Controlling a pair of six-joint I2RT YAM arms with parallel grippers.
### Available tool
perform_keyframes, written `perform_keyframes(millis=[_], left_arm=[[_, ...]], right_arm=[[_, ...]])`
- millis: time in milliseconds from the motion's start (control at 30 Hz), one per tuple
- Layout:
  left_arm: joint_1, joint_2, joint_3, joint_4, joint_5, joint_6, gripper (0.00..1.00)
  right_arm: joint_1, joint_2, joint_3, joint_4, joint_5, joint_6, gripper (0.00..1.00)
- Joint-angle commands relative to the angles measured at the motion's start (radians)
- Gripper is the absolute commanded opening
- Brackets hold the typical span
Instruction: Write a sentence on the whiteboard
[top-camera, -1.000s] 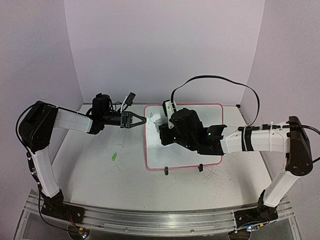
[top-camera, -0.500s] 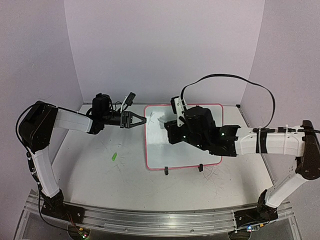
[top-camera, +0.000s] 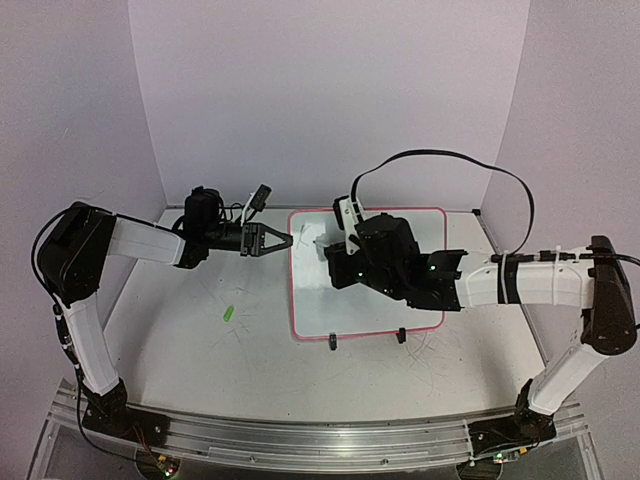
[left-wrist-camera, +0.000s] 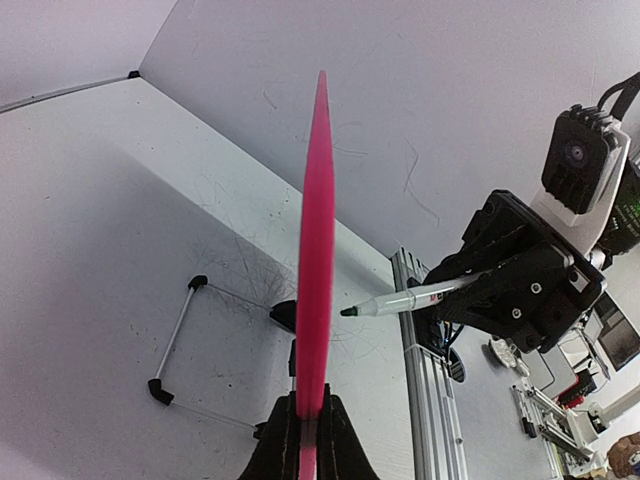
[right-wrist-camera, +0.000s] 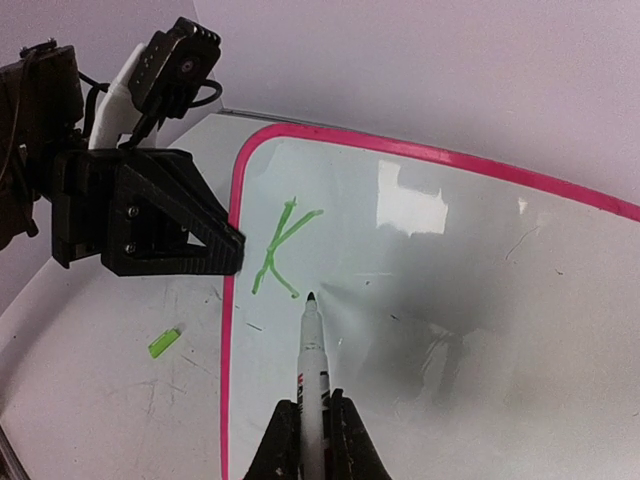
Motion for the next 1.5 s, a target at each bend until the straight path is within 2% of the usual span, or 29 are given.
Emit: perform_keyframes(millis=[0,1000,1467], left_arm=[[-0.009,-0.037,0.004,0.018,0.036,0.002,0.0],[-0.009,-0.042,0.004,0.018,0.038,0.002,0.0],[-0.009,-0.043,0.004,0.018,0.038,0.002,0.0]], right_arm=[[-0.011,0.012,0.056,0.026,0.009,-0.01,0.0],[-0.027,0.065,0.076,0.008,0.004,0.028,0.0],[-0.029,0.019,0.03,-0.005,0.059,0.054,0.0]])
